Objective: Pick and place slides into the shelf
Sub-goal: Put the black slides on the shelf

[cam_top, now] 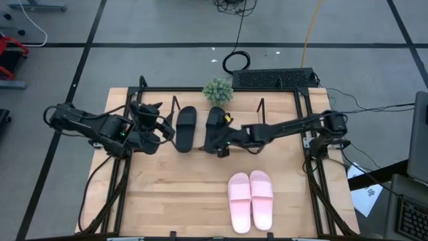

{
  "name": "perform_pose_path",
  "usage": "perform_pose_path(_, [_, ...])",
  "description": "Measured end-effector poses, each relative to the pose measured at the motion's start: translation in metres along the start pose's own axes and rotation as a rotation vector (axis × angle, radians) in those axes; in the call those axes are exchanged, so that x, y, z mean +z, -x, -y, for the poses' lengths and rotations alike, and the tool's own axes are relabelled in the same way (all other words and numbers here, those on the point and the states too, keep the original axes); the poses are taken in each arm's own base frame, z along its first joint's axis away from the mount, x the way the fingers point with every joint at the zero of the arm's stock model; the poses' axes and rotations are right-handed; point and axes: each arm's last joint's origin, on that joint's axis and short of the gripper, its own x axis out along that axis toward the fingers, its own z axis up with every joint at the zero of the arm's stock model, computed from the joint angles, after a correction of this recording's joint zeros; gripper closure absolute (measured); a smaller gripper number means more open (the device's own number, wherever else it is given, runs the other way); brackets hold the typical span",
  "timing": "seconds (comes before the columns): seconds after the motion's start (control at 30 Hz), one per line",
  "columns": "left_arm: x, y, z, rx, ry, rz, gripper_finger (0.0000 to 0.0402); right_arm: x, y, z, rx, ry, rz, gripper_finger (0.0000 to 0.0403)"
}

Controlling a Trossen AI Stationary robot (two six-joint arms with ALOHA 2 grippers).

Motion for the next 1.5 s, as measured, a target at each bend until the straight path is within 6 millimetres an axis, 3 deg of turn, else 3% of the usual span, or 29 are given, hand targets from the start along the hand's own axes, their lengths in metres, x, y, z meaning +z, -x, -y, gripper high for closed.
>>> perform_pose_path(0.23, [-0.003,0.000,-0.004,0.024,-0.044,-0.012,0.0137,-0.008,-0.022,0.010,-0.006,-0.065,-0.115,0.0215])
perform_pose_path(0.5, [-0.004,0.000,-0.005,0.036,-0.061,-0.011,0.0137,-0.012,-0.023,0.014,-0.077,-0.067,-0.168,0.0215])
perform_pose_path(1.5, [-0.004,0.000,-0.005,0.037,-0.071,-0.011,0.0137,-0.030,-0.034,0.018,-0.025,-0.180,-0.258,0.0215])
